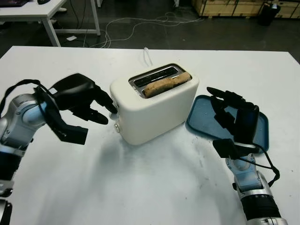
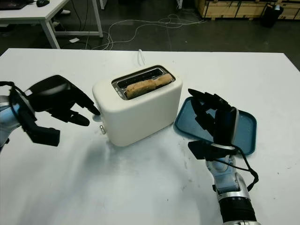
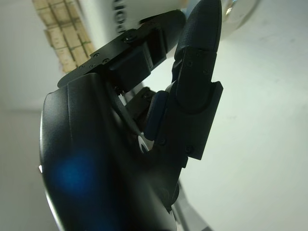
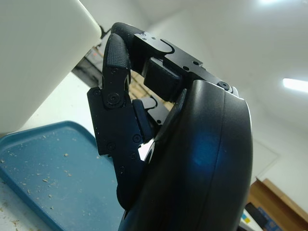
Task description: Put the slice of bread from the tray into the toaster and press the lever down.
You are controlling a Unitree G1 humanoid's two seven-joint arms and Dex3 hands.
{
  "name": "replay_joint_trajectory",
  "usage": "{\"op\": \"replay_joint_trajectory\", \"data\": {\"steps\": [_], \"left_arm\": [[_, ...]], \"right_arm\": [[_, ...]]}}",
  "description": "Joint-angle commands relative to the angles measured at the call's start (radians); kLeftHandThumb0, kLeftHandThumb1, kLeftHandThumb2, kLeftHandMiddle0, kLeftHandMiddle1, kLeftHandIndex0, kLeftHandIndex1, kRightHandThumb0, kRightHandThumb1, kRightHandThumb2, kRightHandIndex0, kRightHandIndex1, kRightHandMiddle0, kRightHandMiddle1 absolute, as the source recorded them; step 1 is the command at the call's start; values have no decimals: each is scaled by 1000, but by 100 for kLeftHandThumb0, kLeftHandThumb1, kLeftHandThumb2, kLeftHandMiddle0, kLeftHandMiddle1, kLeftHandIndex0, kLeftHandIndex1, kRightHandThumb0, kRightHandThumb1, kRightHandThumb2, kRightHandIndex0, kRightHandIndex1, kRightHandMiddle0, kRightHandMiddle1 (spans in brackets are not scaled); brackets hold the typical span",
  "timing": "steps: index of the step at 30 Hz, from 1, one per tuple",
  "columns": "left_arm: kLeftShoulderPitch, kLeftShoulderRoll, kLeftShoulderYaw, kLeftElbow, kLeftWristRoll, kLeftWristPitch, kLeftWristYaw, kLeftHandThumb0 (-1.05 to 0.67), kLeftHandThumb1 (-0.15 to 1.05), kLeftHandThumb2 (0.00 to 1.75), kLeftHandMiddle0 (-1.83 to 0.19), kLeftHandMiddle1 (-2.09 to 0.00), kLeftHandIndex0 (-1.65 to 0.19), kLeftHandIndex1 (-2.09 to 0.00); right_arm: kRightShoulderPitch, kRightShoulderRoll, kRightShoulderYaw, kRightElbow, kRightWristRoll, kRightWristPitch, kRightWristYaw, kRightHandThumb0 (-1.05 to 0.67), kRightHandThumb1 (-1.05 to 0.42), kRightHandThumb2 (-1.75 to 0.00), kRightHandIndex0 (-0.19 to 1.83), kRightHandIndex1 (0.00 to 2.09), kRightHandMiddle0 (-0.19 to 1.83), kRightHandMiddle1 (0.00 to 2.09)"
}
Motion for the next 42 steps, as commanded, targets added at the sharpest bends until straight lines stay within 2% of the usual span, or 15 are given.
{"op": "replay_joint_trajectory", "data": {"steps": [1, 4, 8, 15, 18, 20, 22, 29, 31, 34, 37, 39, 41, 42], "left_arm": [[24, -27, -62, 38, 9, -17, -43, -70, 89, 1, -110, -137, -123, -2], [56, -50, -112, 100, 26, -34, -35, -69, 87, 0, -108, -135, -123, -1], [123, -95, -170, 189, 107, -30, 74, -70, 87, 0, -109, -132, -124, -1], [189, -103, -220, 234, 163, 53, 172, -66, 86, 0, -122, -76, -124, 0], [194, -108, -228, 239, 153, 74, 172, -67, 88, 1, -120, -67, -122, 0], [194, -117, -234, 259, 153, 69, 187, -66, 88, 0, -123, -72, -122, 0], [199, -127, -240, 266, 156, 81, 201, -66, 88, 0, -124, -67, -122, 0], [240, -184, -246, 246, 106, 192, 197, -59, 83, 0, -130, -62, -122, 0], [246, -185, -240, 234, 96, 188, 220, -59, 82, 0, -133, -56, -123, 0], [254, -166, -207, 160, 41, 178, 226, -63, 84, 1, -137, -56, -125, -1], [270, -169, -147, 93, -42, 123, 278, -68, 83, 0, -138, -49, -130, -1], [286, -185, -102, 49, -97, 106, 317, -72, 80, 0, -140, -55, -135, -1], [301, -199, -60, -2, -142, 114, 338, -77, 80, 0, -128, -94, -139, -1], [307, -203, -39, -33, -160, 127, 345, -79, 81, 1, -124, -100, -140, -1]], "right_arm": [[-5, -9, -8, -10, 14, -18, 4, -45, -92, -31, 95, 139, 116, 2], [-7, -14, -10, -15, 9, -19, 3, -44, -92, -31, 96, 136, 116, 1], [-5, -21, -13, -22, 20, -19, 21, -44, -92, -30, 95, 140, 119, 2], [-15, -40, -18, -10, 13, -36, 29, -45, -92, -30, 94, 146, 121, 2], [-15, -42, -12, -9, 11, -36, 32, -46, -92, -30, 95, 146, 121, 2], [-14, -42, -9, -4, 9, -39, 32, -48, -92, -31, 98, 139, 116, 1], [-12, -42, -7, -1, 17, -45, 39, -48, -92, -31, 100, 137, 118, 2], [-7, -41, -9, -4, 13, -38, 50, -48, -92, -32, 96, 147, 124, 4], [-7, -41, -7, -3, 12, -40, 51, -47, -92, -31, 96, 149, 125, 4], [-8, -39, -6, -6, 18, -45, 56, -47, -92, -31, 95, 149, 120, 2], [-7, -34, -3, -13, 20, -52, 58, -45, -92, -31, 94, 150, 119, 1], [-7, -33, -2, -16, 21, -52, 64, -44, -92, -30, 92, 154, 122, 2], [-5, -34, -2, -23, 28, -43, 79, -45, -92, -31, 90, 157, 122, 3], [-3, -36, -3, -27, 34, -36, 91, -46, -92, -31, 89, 156, 122, 3]]}}
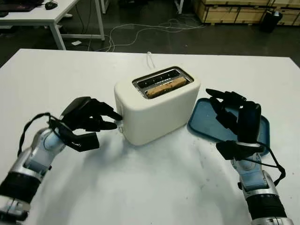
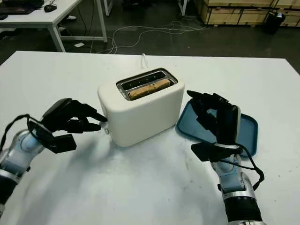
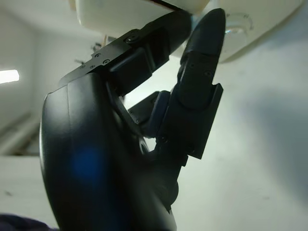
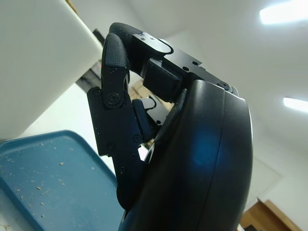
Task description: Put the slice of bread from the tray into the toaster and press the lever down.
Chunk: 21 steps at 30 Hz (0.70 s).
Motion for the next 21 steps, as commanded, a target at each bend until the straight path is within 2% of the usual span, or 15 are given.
{"op": "replay_joint_trajectory", "data": {"steps": [1, 6, 12, 13, 15, 16, 18, 21], "left_arm": [[45, -42, -23, -56, -4, 10, -45, -81, 83, 1, -121, -102, -141, -1], [65, -61, 62, -159, -71, 60, -57, -83, 87, 1, -121, -91, -144, -2], [78, -84, 150, -233, -77, 112, -47, -82, 91, 4, -120, -96, -146, -4], [78, -89, 164, -243, -73, 123, -42, -83, 92, 7, -118, -100, -146, -5], [80, -90, 193, -270, -57, 164, -34, -84, 92, 11, -115, -115, -147, -10], [80, -89, 205, -281, -49, 183, -30, -85, 92, 12, -111, -129, -134, -42], [80, -87, 231, -302, -36, 224, -25, -86, 92, 13, -109, -142, -110, -94], [74, -81, 268, -310, -28, 243, -16, -86, 92, 15, -109, -153, -100, -119]], "right_arm": [[-2, -5, -1, -25, 29, 4, 25, -46, -92, -31, 89, 156, 124, 4], [8, -21, -9, -66, 74, 85, 129, -48, -92, -37, 84, 153, 117, 0], [-12, -102, -30, -103, 168, 205, 326, -49, -92, -41, 78, 161, 122, 7], [-17, -118, -35, -113, 186, 235, 362, -49, -92, -41, 75, 167, 115, 22], [-32, -157, -54, -124, 229, 296, 439, -50, -92, -41, 73, 172, 74, 105], [-38, -174, -63, -130, 246, 323, 470, -51, -92, -41, 72, 174, 59, 134], [-55, -208, -81, -129, 284, 357, 527, -53, -92, -42, 73, 174, 48, 157], [-80, -252, -110, -119, 319, 405, 583, -55, -92, -38, 73, 175, 44, 169]]}}
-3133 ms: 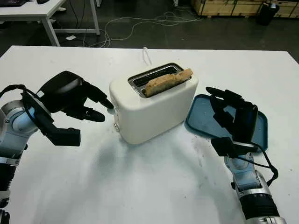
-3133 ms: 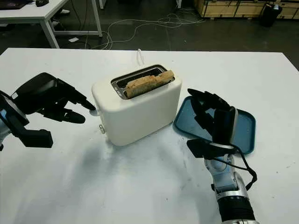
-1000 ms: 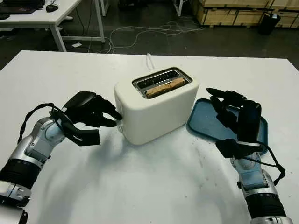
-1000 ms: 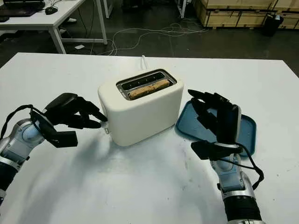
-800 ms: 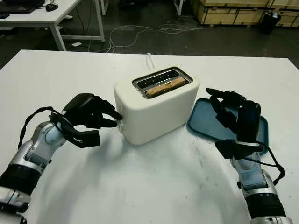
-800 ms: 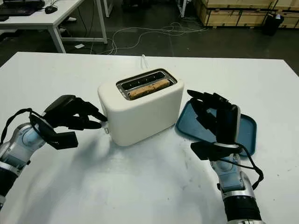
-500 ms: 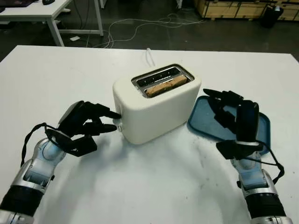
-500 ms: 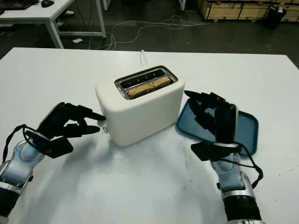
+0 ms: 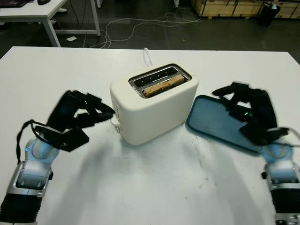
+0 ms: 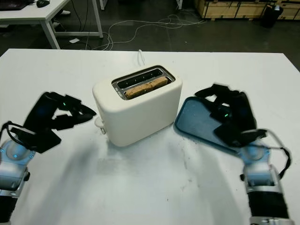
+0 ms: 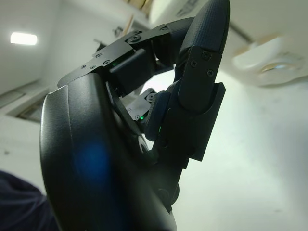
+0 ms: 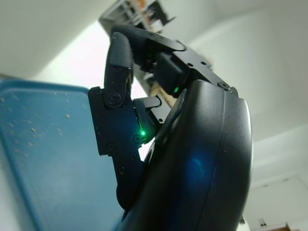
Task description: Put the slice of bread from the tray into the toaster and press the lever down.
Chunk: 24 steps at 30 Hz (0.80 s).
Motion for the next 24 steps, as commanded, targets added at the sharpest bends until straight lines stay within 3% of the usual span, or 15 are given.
{"op": "replay_joint_trajectory", "data": {"steps": [1, 4, 11, 19, 24], "left_arm": [[-5, 12, 30, -11, 18, 10, 17, -87, 92, 16, -109, -157, -99, -125], [-14, 17, 57, 0, 33, 11, 32, -88, 92, 17, -110, -165, -97, -135], [-32, 32, 86, 46, 61, -15, 57, -90, 92, 16, -112, -174, -93, -153], [-39, 37, 98, 74, 53, -41, 49, -90, 92, 11, -112, -175, -92, -158], [-42, 35, 87, 62, 58, -28, 37, -91, 92, 13, -114, -175, -93, -158]], "right_arm": [[-25, -33, -21, -11, 22, 50, 28, -56, -92, -37, 74, 175, 43, 172], [-35, -54, -31, -21, 13, 107, 43, -62, -92, -37, 74, 175, 44, 174], [-55, -79, -18, 27, 3, 111, 73, -68, -92, -36, 77, 175, 49, 175], [-49, -104, 33, 13, -51, 141, 113, -74, -92, -40, 72, 175, 48, 173], [-46, -114, 47, 29, -43, 86, 155, -76, -92, -44, 79, 175, 53, 174]]}}
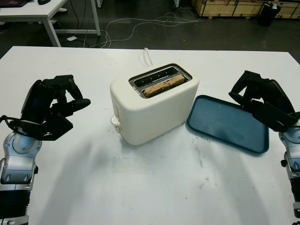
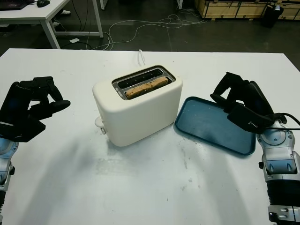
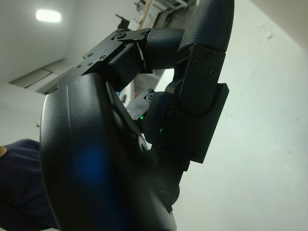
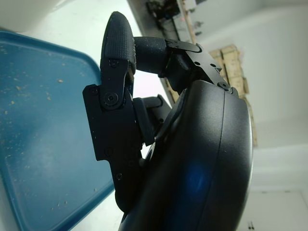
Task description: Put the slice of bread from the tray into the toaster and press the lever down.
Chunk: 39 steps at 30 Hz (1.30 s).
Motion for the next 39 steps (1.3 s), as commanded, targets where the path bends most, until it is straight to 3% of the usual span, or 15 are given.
{"op": "replay_joint_trajectory", "data": {"steps": [1, 18, 39], "left_arm": [[-14, 9, -8, -7, 0, -2, -12, -91, 92, 14, -114, -175, -93, -157], [-9, 3, -8, -68, -38, 80, -100, -90, 90, 8, -119, -171, -106, -142], [-6, 6, 1, -55, -35, 59, -100, -88, 90, 8, -117, -172, -104, -146]], "right_arm": [[-1, -16, 8, 7, 4, -36, 15, -76, -92, -45, 79, 175, 53, 175], [-10, -28, -23, -22, 83, -22, 120, -74, -92, -46, 75, 175, 49, 175], [-13, -27, -29, -16, 92, -8, 120, -74, -92, -45, 73, 175, 49, 175]]}}
